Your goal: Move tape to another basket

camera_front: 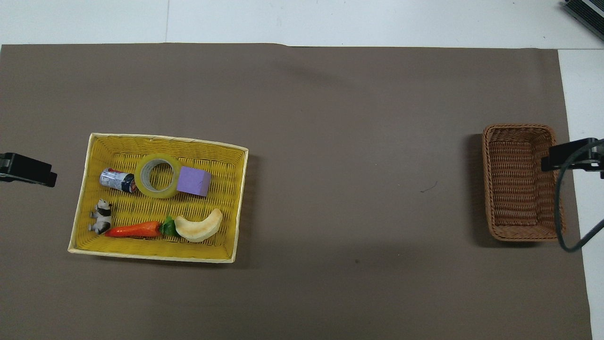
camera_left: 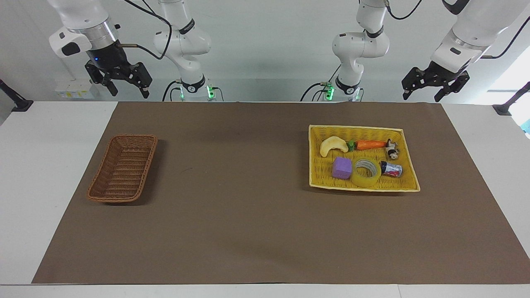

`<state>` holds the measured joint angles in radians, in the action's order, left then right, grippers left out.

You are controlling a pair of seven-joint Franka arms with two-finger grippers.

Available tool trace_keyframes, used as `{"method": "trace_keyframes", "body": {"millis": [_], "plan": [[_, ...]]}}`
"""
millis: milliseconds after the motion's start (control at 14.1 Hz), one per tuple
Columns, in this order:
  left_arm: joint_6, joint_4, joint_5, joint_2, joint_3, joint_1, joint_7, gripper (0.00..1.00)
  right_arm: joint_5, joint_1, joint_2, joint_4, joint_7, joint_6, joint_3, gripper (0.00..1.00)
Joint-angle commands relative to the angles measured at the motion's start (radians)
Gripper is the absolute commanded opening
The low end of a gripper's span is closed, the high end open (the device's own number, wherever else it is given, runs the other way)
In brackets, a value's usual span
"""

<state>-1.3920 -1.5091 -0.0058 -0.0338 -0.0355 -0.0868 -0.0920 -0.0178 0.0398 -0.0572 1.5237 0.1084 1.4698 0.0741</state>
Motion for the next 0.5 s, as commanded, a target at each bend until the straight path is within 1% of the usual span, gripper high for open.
{"method": "trace_keyframes", "body": {"millis": [0,427], "plan": [[0.011,0.014,-0.006,0.006,0.009,0.015,0.001,1.0,-0.001,-0.011,-0.015,0.016,-0.035,-0.005,-0.005,1.0],[0.013,0.014,-0.006,0.006,0.011,0.012,0.005,1.0,-0.001,-0.012,-0.015,0.016,-0.035,-0.005,-0.005,1.0]]}}
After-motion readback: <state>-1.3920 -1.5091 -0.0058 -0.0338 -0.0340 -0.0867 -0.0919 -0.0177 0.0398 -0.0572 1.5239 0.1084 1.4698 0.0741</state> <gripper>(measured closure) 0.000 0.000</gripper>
